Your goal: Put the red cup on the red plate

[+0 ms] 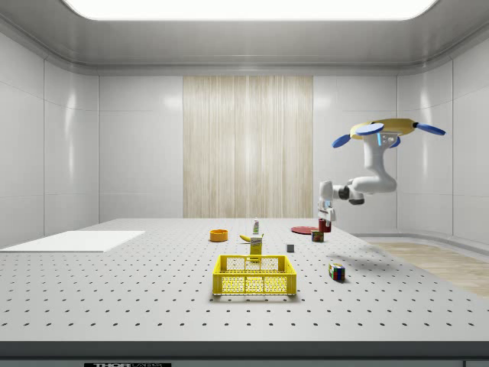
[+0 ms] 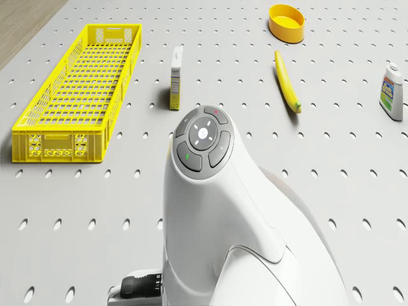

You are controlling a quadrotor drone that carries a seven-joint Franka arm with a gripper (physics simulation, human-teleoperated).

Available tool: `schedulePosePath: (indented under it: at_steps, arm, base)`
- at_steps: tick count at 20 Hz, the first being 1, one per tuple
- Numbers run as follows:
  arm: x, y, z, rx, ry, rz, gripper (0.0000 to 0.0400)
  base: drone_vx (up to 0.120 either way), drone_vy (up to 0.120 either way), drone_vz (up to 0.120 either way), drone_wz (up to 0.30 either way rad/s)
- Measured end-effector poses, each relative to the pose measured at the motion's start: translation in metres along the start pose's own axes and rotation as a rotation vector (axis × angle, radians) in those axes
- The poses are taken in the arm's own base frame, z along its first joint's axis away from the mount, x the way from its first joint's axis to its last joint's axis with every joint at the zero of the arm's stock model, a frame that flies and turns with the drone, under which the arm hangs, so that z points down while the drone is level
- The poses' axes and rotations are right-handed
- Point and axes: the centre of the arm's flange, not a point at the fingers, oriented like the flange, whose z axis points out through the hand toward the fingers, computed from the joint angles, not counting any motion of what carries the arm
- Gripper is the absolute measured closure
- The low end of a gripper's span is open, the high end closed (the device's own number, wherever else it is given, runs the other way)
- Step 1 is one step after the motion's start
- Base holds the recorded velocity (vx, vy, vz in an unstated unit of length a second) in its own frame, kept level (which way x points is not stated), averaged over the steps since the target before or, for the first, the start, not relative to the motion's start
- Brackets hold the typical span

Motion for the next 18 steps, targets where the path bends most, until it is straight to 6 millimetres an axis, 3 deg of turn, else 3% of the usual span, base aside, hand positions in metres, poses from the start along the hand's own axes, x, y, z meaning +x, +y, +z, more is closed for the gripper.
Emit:
schedulePosePath:
  at_steps: [4, 6, 18]
  arm:
    - [0.0000, 0.0000, -0.0002, 0.000, 0.000, -0.004, 0.0299]
    - [0.0000, 0.0000, -0.0002, 0.000, 0.000, -0.005, 0.0299]
    - [0.0000, 0.0000, -0.0003, 0.000, 0.000, -0.007, 0.0299]
  base:
    - [0.000, -0.120, 0.000, 0.000]
    - [0.000, -0.120, 0.120, 0.000]
    - [0.000, -0.120, 0.000, 0.000]
